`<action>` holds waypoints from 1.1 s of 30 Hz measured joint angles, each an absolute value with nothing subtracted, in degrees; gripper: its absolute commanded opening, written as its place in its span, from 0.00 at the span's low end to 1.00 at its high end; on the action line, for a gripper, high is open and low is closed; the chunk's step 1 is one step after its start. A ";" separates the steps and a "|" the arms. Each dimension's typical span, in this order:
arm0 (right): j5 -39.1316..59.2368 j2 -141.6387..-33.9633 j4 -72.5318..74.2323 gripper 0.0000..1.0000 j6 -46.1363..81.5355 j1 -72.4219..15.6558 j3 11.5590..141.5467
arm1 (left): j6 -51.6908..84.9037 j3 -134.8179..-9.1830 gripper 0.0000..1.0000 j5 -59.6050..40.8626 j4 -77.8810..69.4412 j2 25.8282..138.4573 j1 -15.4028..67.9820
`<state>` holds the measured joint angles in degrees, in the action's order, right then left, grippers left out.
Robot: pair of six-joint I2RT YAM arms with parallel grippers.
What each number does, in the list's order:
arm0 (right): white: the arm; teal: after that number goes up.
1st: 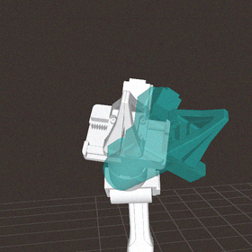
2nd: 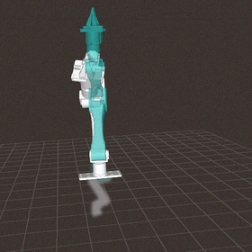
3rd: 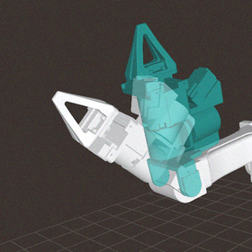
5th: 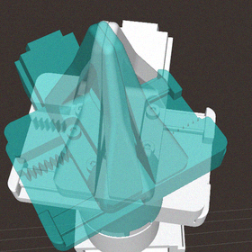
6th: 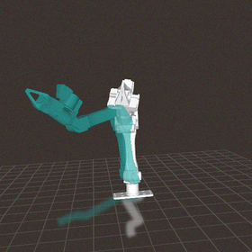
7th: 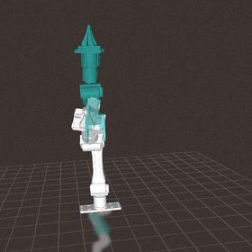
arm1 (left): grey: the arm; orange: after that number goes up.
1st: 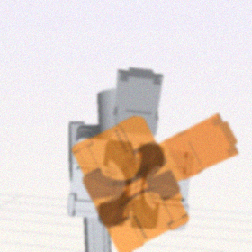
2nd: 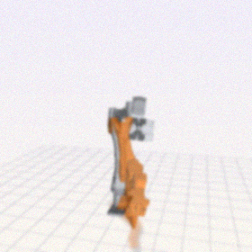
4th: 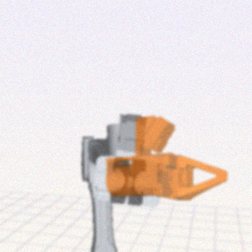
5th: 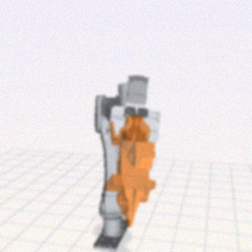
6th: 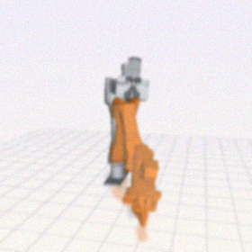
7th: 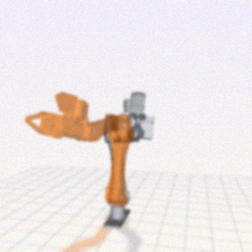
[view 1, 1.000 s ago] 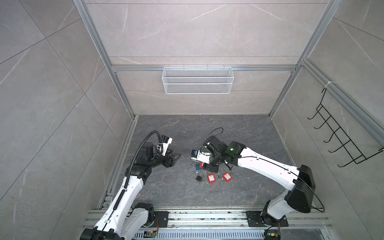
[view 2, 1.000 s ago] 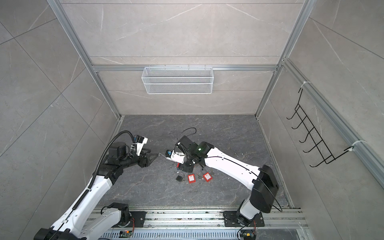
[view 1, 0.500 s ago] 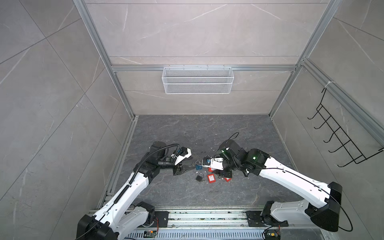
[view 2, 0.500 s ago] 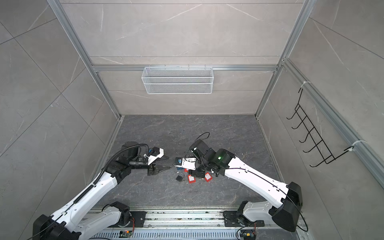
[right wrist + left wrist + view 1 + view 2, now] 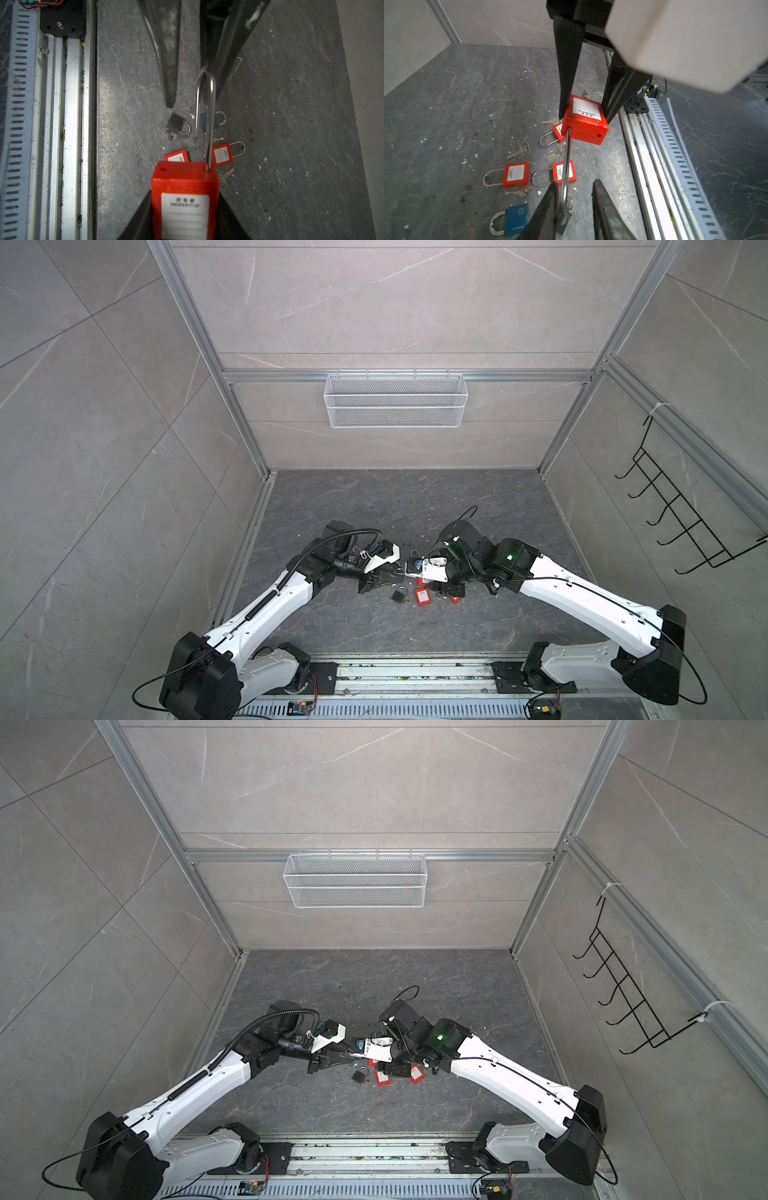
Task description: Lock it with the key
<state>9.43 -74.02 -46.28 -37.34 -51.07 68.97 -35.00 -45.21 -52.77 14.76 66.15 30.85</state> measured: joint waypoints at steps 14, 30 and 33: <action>9.26 -70.17 -46.11 0.59 -38.59 -50.89 68.77 | -31.55 -45.23 0.00 -54.96 11.35 66.54 31.35; 9.98 -70.48 -50.33 0.38 -38.92 -48.34 69.54 | -28.91 -44.97 0.00 -56.01 8.12 65.36 35.05; 11.18 -71.20 -51.88 0.31 -39.03 -48.34 70.39 | -28.91 -44.86 0.00 -55.86 7.64 65.10 35.18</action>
